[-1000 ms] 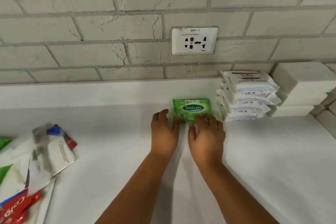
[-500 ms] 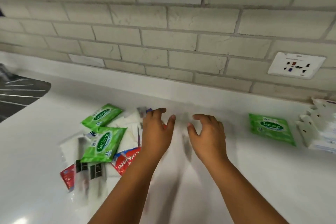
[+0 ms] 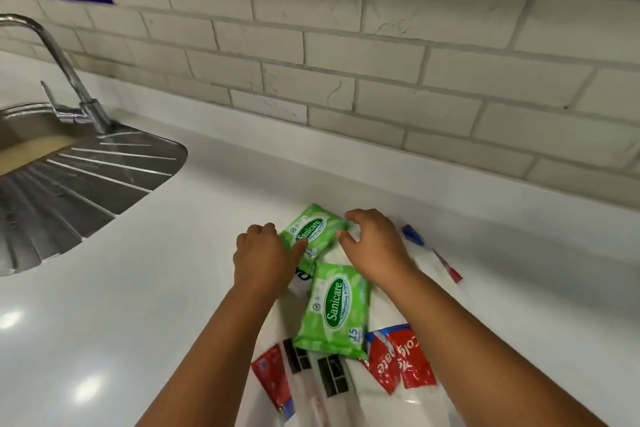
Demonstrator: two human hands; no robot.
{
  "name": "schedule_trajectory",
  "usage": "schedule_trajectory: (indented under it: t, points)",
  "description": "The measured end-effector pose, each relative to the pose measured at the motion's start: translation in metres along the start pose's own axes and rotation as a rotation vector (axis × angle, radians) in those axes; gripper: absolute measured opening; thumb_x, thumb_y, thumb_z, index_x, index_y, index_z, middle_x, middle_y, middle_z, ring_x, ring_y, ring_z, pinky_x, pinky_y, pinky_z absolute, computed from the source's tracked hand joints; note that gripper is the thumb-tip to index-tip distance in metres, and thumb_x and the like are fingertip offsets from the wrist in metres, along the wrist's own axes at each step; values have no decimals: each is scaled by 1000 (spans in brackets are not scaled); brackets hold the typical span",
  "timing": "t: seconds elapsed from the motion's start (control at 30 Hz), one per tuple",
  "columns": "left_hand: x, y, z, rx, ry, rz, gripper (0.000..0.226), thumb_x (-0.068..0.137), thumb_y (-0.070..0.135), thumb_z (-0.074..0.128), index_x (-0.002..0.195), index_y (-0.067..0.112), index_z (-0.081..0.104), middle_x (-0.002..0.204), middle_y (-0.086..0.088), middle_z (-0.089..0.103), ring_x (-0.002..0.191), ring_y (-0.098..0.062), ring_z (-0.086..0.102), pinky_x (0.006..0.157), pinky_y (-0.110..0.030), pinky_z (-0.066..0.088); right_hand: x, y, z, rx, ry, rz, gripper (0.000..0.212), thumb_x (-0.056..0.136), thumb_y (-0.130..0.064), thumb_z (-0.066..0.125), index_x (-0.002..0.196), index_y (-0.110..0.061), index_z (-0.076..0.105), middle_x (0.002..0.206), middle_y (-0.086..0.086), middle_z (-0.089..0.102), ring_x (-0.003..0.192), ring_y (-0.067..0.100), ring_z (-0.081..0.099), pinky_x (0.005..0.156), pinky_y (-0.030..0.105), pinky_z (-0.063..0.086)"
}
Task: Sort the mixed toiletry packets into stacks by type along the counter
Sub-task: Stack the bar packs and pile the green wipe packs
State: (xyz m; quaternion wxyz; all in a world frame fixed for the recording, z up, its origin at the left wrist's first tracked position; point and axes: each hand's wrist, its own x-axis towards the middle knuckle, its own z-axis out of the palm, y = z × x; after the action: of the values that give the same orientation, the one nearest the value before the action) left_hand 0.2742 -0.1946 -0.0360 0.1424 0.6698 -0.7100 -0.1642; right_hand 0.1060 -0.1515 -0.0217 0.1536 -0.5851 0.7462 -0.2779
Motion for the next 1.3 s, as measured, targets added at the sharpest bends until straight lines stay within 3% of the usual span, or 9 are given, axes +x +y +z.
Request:
schedule_trajectory:
  t: [0.23, 0.4, 0.5, 0.7, 0.8, 0.97, 1.07, 1.17, 1.3]
  points:
    - [22, -22, 16, 100, -41, 92, 72, 75, 77, 49, 116, 18, 57, 123, -4, 51, 115, -26, 44, 87, -39, 41, 46, -6, 35, -394, -170, 78, 53, 94, -51, 43, 128, -11, 51, 128, 14, 51, 118, 34, 44, 96, 39, 39]
    - [28, -24, 18, 43, -50, 110, 69, 73, 74, 57, 119, 22, 53, 120, -1, 51, 114, -24, 45, 85, -38, 39, 58, -7, 43, -389, -152, 107, 53, 91, -51, 47, 122, -9, 55, 122, 14, 53, 116, 33, 46, 93, 39, 42]
    - [30, -25, 18, -67, -42, 116, 62, 71, 66, 67, 116, 27, 47, 109, 5, 53, 105, -22, 49, 80, -37, 39, 60, -8, 43, -256, -130, 142, 48, 88, -50, 55, 114, -11, 58, 113, 12, 61, 109, 32, 53, 88, 37, 46]
    - [26, -19, -4, -629, -63, 188, 35, 85, 23, 71, 105, 29, 43, 91, 1, 67, 70, -16, 66, 60, -39, 56, 40, -6, 21, 254, 46, 197, 31, 82, -37, 70, 98, -14, 58, 87, -3, 61, 84, 19, 60, 76, 33, 49]
    - [19, -10, -16, -896, -107, 175, 40, 87, 16, 70, 115, 34, 47, 100, 1, 67, 76, -6, 68, 61, -31, 59, 20, 0, 7, 501, 60, 241, 33, 80, -34, 74, 106, -17, 60, 91, -3, 65, 84, 14, 62, 75, 30, 51]
    - [-4, 22, -20, -1138, -164, 142, 59, 83, 14, 73, 128, 35, 41, 100, -5, 72, 87, -20, 72, 72, -36, 59, -19, 15, -22, 915, 27, 310, 17, 86, -22, 69, 98, -11, 68, 96, 10, 73, 85, 19, 68, 70, 27, 53]
    - [-26, 51, -10, -1199, -217, 101, 51, 80, 14, 76, 123, 24, 49, 100, -8, 73, 89, -24, 72, 77, -42, 58, -47, 31, -46, 1093, 40, 375, 12, 89, -15, 64, 99, -8, 63, 103, 14, 71, 93, 26, 68, 78, 36, 54]
    - [-55, 87, 6, -1265, -290, 111, 38, 83, 10, 72, 118, 12, 56, 104, -12, 72, 91, -26, 72, 78, -37, 58, -78, 58, -77, 1150, 117, 402, 12, 89, -10, 62, 99, -4, 61, 100, 15, 71, 84, 22, 70, 71, 32, 57]
    - [-97, 141, 35, -1248, -475, 169, 31, 88, 9, 66, 117, 16, 59, 109, -10, 71, 97, -24, 70, 83, -36, 57, -121, 109, -125, 1173, 224, 442, 12, 89, -9, 63, 99, -3, 62, 98, 14, 70, 85, 23, 69, 70, 31, 57]
